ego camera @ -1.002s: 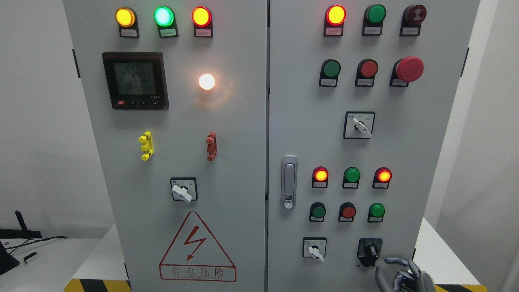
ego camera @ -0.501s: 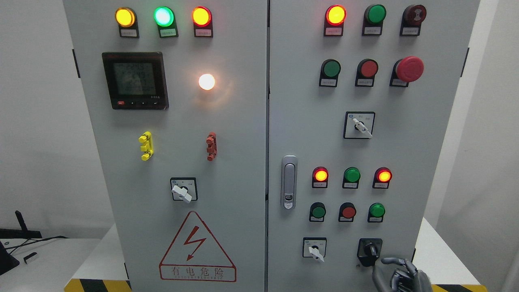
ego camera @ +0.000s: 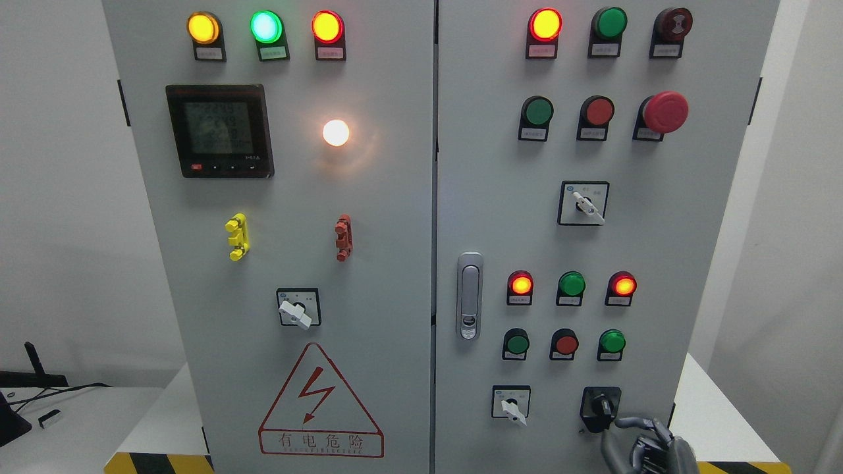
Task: Trip black knob to open circuit
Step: 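Raise the right hand toward the black rotary knob on the cabinet door, then close the right hand's fingers around the black rotary knob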
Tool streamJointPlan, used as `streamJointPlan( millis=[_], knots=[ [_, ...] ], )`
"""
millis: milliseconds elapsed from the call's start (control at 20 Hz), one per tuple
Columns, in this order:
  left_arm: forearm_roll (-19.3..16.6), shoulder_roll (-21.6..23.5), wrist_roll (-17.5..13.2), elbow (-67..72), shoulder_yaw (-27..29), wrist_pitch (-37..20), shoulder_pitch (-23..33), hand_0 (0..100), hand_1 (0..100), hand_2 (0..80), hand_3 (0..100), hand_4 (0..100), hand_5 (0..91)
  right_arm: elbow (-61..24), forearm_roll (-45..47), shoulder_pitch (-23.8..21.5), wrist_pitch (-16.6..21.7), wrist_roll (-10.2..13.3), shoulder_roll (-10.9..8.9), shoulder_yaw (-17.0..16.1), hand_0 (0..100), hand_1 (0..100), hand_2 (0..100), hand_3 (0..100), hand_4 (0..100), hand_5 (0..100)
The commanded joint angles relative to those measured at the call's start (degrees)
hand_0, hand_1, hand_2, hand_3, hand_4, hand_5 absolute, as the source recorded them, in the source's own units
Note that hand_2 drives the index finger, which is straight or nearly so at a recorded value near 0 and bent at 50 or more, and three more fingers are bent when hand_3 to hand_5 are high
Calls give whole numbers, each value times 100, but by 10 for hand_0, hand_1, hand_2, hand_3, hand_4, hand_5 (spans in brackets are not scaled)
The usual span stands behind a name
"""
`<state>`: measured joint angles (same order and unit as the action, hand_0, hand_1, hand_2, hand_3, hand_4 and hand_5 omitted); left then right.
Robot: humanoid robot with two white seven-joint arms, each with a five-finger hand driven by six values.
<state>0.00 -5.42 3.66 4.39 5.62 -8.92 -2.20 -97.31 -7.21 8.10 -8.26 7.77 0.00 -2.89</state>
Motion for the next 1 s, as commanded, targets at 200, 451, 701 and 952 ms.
streamJointPlan(
  millis=[200,451,701,952],
  knots=[
    [26,6,3,0,0,-4,0,120,389,0,0,0,0,-25,0,7,18,-12,123,43,423,761,476,999,1000,1000],
    [26,-3,3,0,0,-4,0,120,389,0,0,0,0,-25,0,7,18,-21,132,69,423,761,483,1000,1000,1000],
    [26,-3,3,0,0,-4,0,120,389,0,0,0,0,-25,0,7,18,-21,132,69,425,761,490,1000,1000,1000],
    [26,6,3,0,0,-4,0,120,389,0,0,0,0,-25,0,7,18,-30,132,69,425,761,491,1000,1000,1000]
  ],
)
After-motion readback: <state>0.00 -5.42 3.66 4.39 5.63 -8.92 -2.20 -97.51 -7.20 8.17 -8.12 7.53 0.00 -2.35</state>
